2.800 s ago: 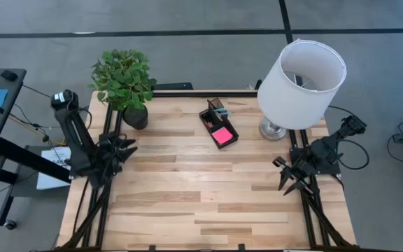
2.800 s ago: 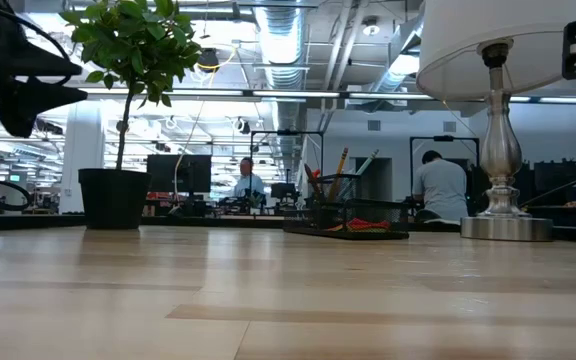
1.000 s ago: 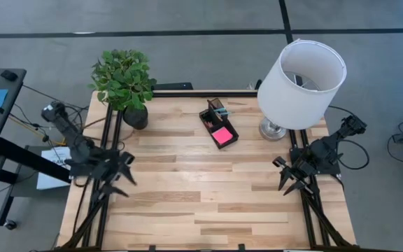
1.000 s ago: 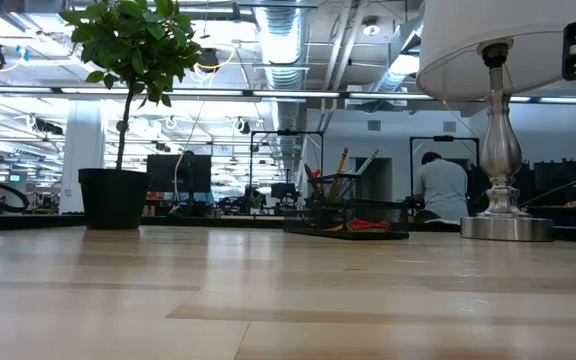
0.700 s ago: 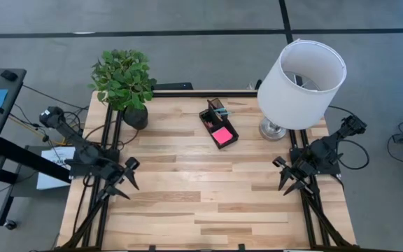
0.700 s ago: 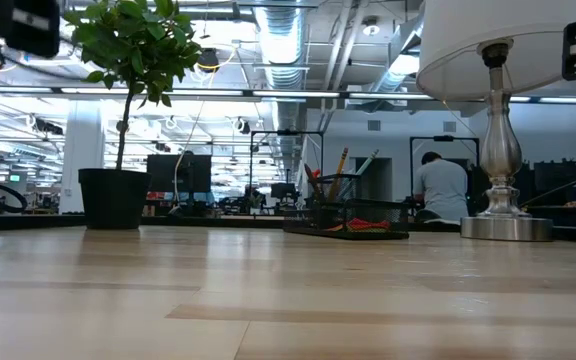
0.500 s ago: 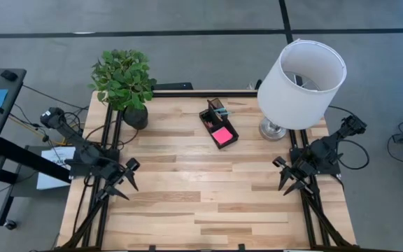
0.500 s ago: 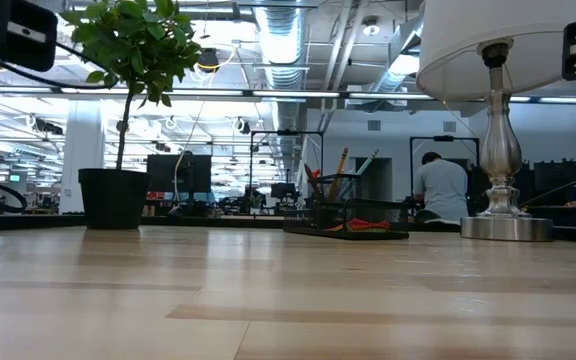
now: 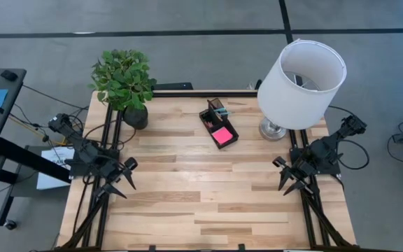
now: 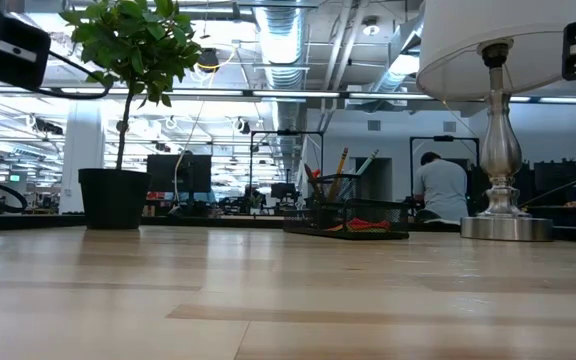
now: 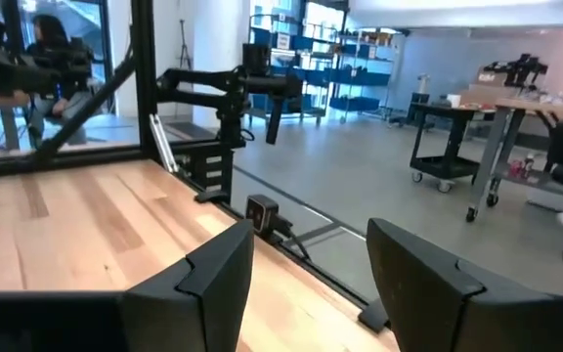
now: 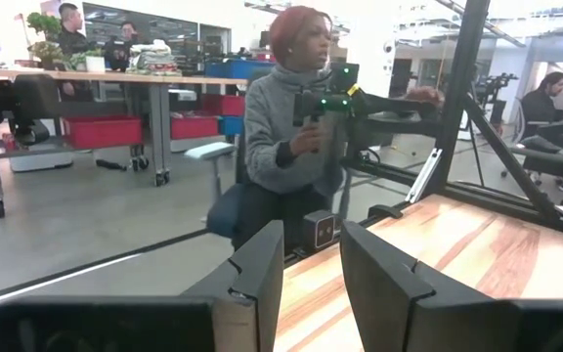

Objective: Pick and place office supplies into organizer
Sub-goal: Return to Home Position

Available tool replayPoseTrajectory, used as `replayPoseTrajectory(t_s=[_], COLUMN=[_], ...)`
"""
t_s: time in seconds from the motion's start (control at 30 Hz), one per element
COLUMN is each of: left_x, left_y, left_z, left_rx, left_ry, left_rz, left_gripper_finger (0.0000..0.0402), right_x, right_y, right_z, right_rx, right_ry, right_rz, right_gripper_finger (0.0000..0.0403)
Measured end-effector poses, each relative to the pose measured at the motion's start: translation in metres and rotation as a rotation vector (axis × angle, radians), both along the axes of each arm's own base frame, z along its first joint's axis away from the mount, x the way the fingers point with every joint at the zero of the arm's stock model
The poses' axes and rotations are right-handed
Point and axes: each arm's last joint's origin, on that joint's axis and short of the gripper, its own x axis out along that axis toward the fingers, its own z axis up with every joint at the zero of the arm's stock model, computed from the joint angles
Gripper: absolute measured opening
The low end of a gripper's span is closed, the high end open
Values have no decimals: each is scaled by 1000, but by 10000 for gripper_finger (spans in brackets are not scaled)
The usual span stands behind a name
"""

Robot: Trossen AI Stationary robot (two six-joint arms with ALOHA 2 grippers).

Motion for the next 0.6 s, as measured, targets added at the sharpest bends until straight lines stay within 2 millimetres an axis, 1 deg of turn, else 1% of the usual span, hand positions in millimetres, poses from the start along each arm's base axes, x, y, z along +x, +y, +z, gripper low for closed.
replayPoseTrajectory(t_s=[0.1, 0.37, 0.6], left_x=[0, 2, 2], left_y=[0, 2, 2], left_z=[0, -1, -2], left_rx=[26, 35, 29], left_ry=[-17, -10, -4], left_rz=[4, 80, 85], left_gripper_finger=[194, 194, 194], right_x=[0, 0, 0], right_y=[0, 0, 0], right_z=[0, 0, 0], right_rx=[0, 0, 0], right_ry=[0, 0, 0], right_rz=[0, 0, 0], right_gripper_finger=[98, 98, 98])
